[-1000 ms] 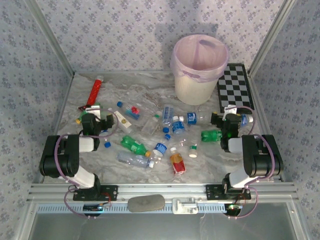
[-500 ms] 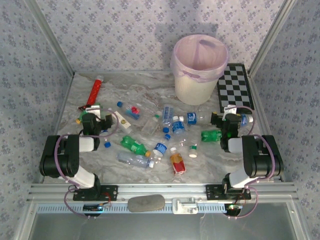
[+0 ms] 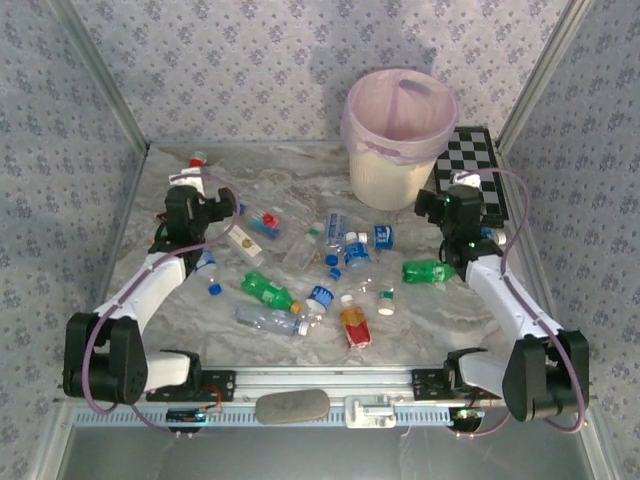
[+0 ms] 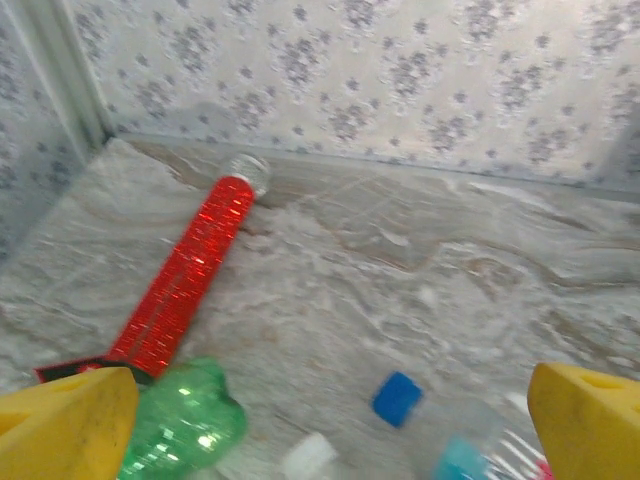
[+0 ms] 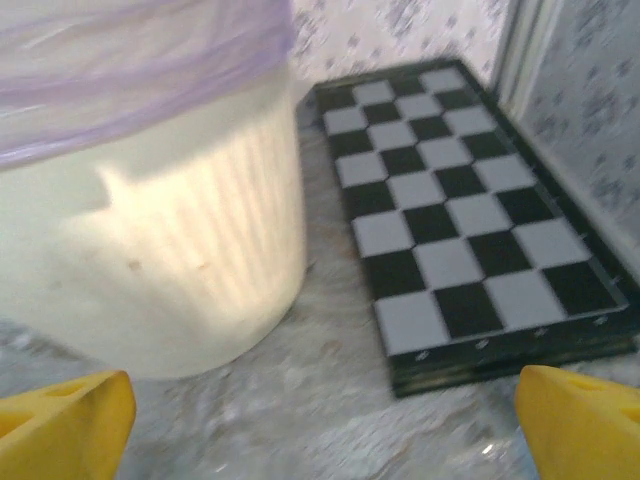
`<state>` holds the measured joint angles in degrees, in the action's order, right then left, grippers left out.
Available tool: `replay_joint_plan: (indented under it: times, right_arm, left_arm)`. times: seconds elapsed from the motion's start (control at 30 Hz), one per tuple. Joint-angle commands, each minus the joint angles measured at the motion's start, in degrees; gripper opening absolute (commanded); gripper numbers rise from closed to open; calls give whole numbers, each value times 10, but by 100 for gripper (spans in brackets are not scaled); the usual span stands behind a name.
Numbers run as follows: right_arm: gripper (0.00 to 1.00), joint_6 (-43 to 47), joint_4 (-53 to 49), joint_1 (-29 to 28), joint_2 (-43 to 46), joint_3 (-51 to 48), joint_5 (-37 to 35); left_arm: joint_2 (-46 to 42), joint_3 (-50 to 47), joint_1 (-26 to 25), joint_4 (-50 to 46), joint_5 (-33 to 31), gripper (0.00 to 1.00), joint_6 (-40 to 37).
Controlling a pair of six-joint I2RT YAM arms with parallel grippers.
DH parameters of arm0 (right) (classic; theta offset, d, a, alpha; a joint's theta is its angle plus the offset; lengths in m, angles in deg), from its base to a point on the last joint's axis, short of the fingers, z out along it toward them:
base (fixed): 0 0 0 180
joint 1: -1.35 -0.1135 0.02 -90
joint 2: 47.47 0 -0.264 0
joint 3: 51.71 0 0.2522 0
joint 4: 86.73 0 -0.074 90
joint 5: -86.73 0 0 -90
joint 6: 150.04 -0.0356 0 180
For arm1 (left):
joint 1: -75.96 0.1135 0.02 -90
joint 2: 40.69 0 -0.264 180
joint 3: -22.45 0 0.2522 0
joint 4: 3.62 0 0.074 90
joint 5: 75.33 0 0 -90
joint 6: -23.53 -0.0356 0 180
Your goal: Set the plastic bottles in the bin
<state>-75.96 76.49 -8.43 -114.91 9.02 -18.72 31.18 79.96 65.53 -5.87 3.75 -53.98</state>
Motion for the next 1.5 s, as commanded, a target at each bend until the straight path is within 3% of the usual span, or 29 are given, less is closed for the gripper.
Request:
replay_joint_plan:
  times: [0.0, 0.1, 0.23, 0.47, 0.93, 1.37, 1.47]
  right_arm:
    - [99, -91, -258, -43, -4, 49, 17]
    - [98, -118, -357, -91, -12, 84, 15]
    - [87, -156, -423, -137, -35, 116, 56]
    - [81, -214, -469, -204, -136, 152, 54]
    - [73, -270, -438, -229, -256, 164, 6]
    - [68, -279, -407, -232, -285, 165, 1]
    - [62, -279, -402, -232, -285, 162, 0]
  left_arm:
    - [-18, 13, -43, -91, 31, 100, 69]
    - [-23, 4, -86, -99, 50, 100, 106]
    - [-24, -8, -128, -94, 48, 100, 160]
    - [-34, -9, -131, -91, 12, 100, 171]
    - [-114, -68, -95, -108, -19, 100, 188]
    - [-123, -75, -85, -107, -19, 100, 200]
    - [-124, -75, -85, -108, -20, 100, 201]
